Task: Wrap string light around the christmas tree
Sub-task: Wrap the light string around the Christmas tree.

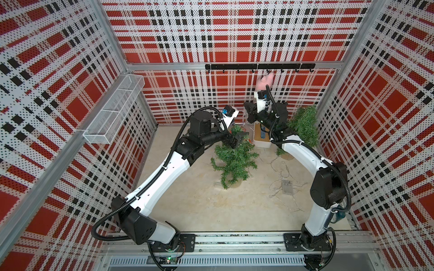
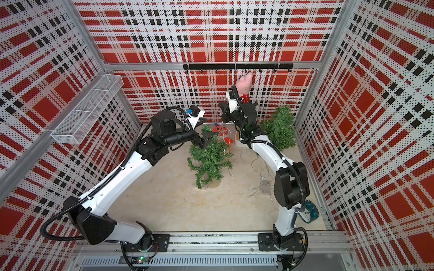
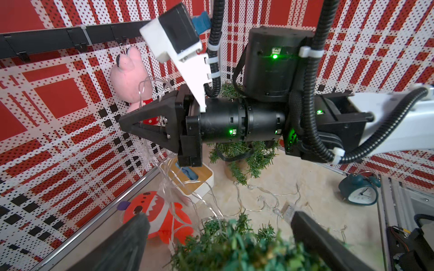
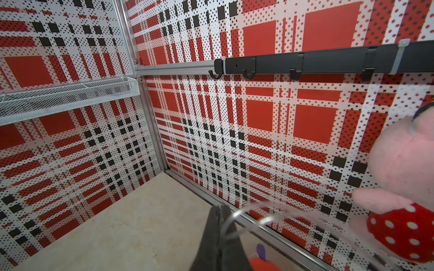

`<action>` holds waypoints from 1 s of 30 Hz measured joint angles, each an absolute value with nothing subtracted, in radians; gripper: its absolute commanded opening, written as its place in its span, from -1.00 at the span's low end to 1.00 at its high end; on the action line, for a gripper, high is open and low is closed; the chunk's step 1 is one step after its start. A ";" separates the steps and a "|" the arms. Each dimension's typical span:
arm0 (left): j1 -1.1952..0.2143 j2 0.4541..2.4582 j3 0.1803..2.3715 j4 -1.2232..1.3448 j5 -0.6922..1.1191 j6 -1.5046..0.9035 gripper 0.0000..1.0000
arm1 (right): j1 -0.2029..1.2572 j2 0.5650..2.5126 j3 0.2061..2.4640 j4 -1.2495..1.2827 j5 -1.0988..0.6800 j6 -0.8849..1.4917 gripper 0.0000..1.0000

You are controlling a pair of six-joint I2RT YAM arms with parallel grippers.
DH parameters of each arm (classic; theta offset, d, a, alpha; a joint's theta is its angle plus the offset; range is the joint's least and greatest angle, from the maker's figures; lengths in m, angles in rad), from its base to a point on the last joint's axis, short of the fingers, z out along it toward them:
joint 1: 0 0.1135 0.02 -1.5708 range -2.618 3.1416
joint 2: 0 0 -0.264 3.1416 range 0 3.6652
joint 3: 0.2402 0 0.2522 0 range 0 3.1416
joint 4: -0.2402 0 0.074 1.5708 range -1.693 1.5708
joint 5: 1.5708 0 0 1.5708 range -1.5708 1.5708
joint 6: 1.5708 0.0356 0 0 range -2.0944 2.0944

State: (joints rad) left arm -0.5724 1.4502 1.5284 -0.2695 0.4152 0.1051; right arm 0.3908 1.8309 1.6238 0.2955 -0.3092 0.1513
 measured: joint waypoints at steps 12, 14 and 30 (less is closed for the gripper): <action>-0.571 1.446 1.540 -0.231 0.493 0.083 0.96 | 0.392 1.836 1.610 0.294 -0.297 0.149 -1.00; -0.571 1.446 1.540 -0.224 0.510 0.080 0.96 | 0.392 1.836 1.594 0.292 -0.292 0.146 -1.00; -0.572 1.509 1.715 -0.208 0.535 0.062 0.96 | 0.392 1.836 1.579 0.279 -0.268 0.132 -1.00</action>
State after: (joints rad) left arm -0.5716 1.5085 1.7153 -0.2077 0.5354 0.0616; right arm 0.3923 1.8362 1.5787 0.2790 -0.2684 0.1322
